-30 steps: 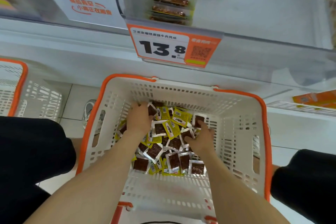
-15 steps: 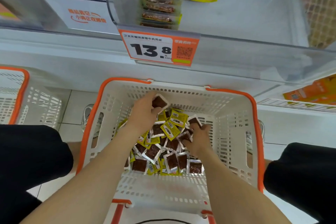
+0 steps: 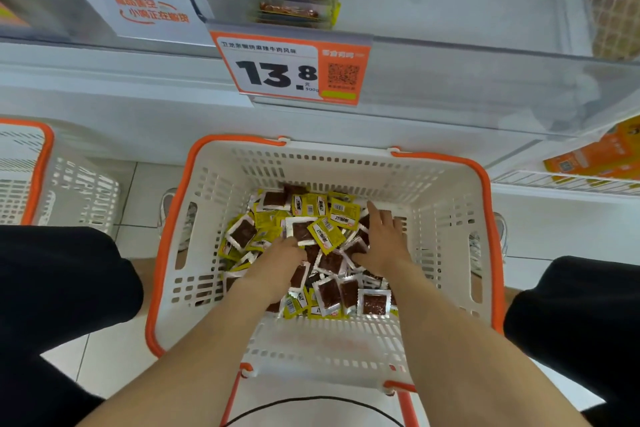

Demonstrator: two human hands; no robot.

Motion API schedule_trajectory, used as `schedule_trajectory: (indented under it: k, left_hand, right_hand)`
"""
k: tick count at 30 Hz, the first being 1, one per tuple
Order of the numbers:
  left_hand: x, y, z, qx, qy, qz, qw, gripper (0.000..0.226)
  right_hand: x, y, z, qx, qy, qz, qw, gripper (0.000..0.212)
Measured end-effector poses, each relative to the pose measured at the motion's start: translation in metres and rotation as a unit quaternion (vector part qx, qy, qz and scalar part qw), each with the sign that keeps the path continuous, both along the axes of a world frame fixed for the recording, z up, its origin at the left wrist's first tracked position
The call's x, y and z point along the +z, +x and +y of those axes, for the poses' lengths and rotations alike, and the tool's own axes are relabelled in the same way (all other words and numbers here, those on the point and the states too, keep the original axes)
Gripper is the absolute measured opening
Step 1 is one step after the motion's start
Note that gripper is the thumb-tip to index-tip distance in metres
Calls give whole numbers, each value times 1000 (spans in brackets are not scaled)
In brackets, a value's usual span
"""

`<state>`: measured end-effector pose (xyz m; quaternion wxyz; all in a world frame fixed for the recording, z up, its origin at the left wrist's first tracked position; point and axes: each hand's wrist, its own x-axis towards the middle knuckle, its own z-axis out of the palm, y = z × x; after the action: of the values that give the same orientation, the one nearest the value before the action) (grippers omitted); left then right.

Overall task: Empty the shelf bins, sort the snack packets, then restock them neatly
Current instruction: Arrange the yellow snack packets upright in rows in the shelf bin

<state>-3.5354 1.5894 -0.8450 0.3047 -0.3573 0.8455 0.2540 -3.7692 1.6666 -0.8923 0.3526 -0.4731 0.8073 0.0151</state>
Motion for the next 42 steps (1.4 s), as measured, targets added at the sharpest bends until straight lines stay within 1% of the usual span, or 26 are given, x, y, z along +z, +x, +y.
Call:
schedule_trajectory:
  k: [1, 3, 5, 8, 10, 12, 14, 15, 16, 18, 20, 21, 23, 25, 26, 27, 28, 31, 33, 35, 36, 38, 39, 40, 41, 42]
  left_hand:
    - [-3, 2, 2, -24, -25, 1, 999, 62]
    - [-4, 2, 3, -60, -45, -5, 997, 64]
    - [-1, -1, 1, -69, -50, -14, 996, 59]
    - [1, -5, -2, -79, -56, -33, 995, 51]
    - [-1, -6, -2, -91, -66, -59, 992, 47]
    - [0, -6, -2, -93, -68, -72, 991, 45]
    - [2, -5, -5, -60, -32, -54, 996, 46]
    - [3, -4, -7, -30, 5, -40, 999, 46]
    - [7, -4, -10, 7, 48, -21, 999, 46]
    - [19, -4, -18, 89, 114, 23, 989, 50]
    - [35, -7, -25, 170, 159, 66, 970, 59]
    - [43, -9, -29, 208, 178, 86, 958, 63]
    - [61, -10, -35, 274, 210, 124, 930, 62]
    - [75, -8, -42, 356, 262, 166, 881, 63]
    - [86, -9, -43, 394, 294, 192, 850, 61]
    - [100, -10, -46, 414, 315, 216, 826, 57]
    - [113, -13, -49, 424, 328, 237, 810, 56]
    - [154, -20, -53, 423, 356, 293, 780, 63]
    - [184, -20, -52, 405, 366, 314, 776, 56]
    - [210, -18, -49, 417, 356, 334, 767, 47]
    - [222, -15, -47, 423, 348, 349, 760, 49]
    - [241, -11, -47, 413, 362, 366, 752, 61]
    - [252, -10, -45, 404, 388, 365, 744, 59]
    - [264, -10, -42, 401, 416, 365, 730, 51]
    - [274, -9, -38, 395, 448, 372, 711, 40]
    - [281, -8, -35, 394, 465, 384, 694, 33]
  right_hand:
    - [-1, 2, 1, -9, 12, -8, 1000, 120]
    - [-3, 4, 3, -11, 27, -23, 999, 105]
    - [-3, 6, 5, -10, 28, -34, 999, 88]
    - [0, 6, 9, -33, 14, -59, 998, 71]
    - [4, 4, 11, -26, 1, -53, 998, 64]
    - [9, 3, 11, -13, 7, -27, 1000, 56]
    - [15, -1, 10, -29, 17, -32, 999, 44]
    - [19, -4, 9, -44, 16, -52, 998, 40]
    - [24, -9, 6, -60, 9, -81, 995, 40]
    - [44, -21, -2, -97, 9, -155, 983, 48]
    - [74, -31, -9, -138, 40, -250, 958, 54]
    - [89, -35, -12, -158, 58, -297, 940, 51]
    - [120, -40, -17, -193, 59, -379, 903, 41]
    - [150, -37, -23, -205, 33, -437, 875, 35]
    - [164, -34, -26, -198, 23, -456, 867, 35]
    - [179, -28, -30, -181, 18, -470, 864, 35]
    - [193, -22, -34, -164, 13, -480, 862, 36]
    - [230, 1, -44, -134, -6, -475, 870, 39]
    - [246, 14, -47, -107, -26, -437, 893, 39]
    - [258, 21, -46, -69, -55, -390, 916, 42]
    - [265, 23, -45, -54, -68, -377, 922, 46]
    - [283, 27, -42, -34, -86, -386, 918, 63]
    - [293, 30, -40, -26, -92, -391, 915, 73]
    - [303, 34, -39, -9, -104, -378, 920, 77]
    - [313, 37, -38, 20, -123, -339, 932, 75]
    - [321, 40, -38, 54, -151, -283, 946, 69]
